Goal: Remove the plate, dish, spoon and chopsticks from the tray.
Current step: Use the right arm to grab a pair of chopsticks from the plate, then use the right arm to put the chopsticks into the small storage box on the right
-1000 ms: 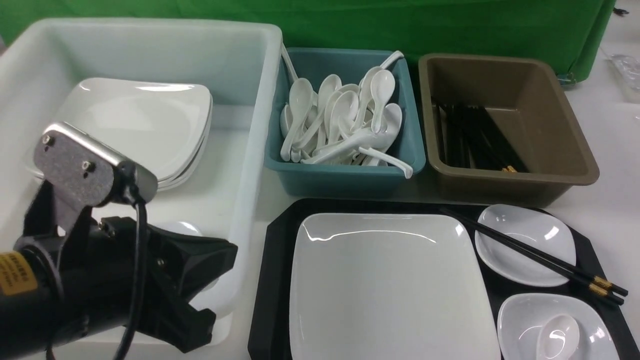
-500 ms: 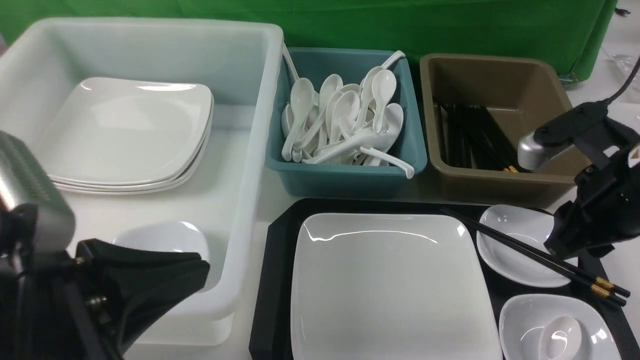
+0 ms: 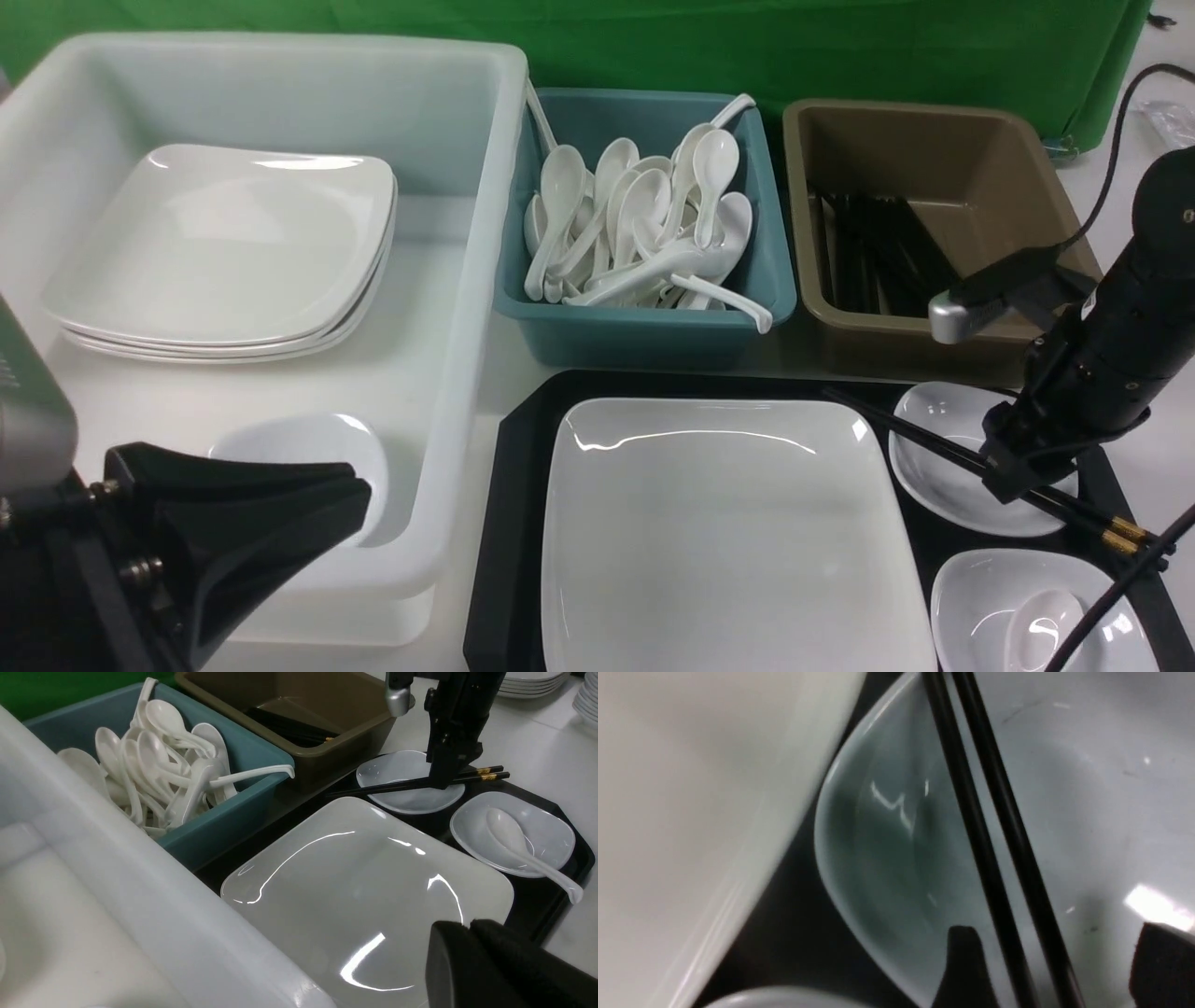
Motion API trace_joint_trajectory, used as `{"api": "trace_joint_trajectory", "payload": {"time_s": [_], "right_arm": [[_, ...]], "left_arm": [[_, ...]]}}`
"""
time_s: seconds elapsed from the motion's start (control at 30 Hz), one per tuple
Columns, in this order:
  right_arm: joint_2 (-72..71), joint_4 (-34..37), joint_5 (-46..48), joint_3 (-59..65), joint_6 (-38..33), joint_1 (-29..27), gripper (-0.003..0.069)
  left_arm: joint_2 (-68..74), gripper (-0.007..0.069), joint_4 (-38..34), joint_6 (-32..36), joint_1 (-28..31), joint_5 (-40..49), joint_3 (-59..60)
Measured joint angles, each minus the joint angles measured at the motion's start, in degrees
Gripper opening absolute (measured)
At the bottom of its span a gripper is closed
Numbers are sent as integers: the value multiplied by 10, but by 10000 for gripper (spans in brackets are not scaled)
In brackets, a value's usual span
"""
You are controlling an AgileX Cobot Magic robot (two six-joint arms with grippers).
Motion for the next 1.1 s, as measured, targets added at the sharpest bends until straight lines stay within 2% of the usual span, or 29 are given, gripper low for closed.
{"api": "trace_joint_trajectory", "payload": {"time_s": [0.13, 0.3, 0.33, 0.43, 0.47, 0.57, 0.73, 0.9, 1.0, 1.1], "right_arm": [[21, 0, -9, -3, -16, 0, 466], [33, 0, -17, -3, -30, 0, 363], [36, 0, -17, -3, -39, 0, 311], [37, 0, -17, -3, -54, 0, 222], [37, 0, -17, -3, -54, 0, 222], [37, 0, 5, -4, -85, 0, 138], [11, 0, 50, -4, -102, 0, 137], [-52, 2, 108, -4, -148, 10, 137], [-112, 29, 74, -4, -172, 30, 137], [-143, 78, -50, -6, -150, 34, 137]], "left_arm": [[0, 17, 0, 0, 0, 0, 0], [0, 17, 0, 0, 0, -1, 0], [0, 17, 0, 0, 0, -1, 0], [0, 17, 0, -1, 0, -1, 0], [0, 17, 0, -1, 0, -1, 0], [0, 17, 0, -2, 0, -1, 0], [0, 17, 0, -2, 0, -1, 0], [0, 17, -1, -2, 0, -10, 0], [0, 17, -6, -3, 0, -38, 0], [0, 17, -7, -3, 0, -67, 0]]}}
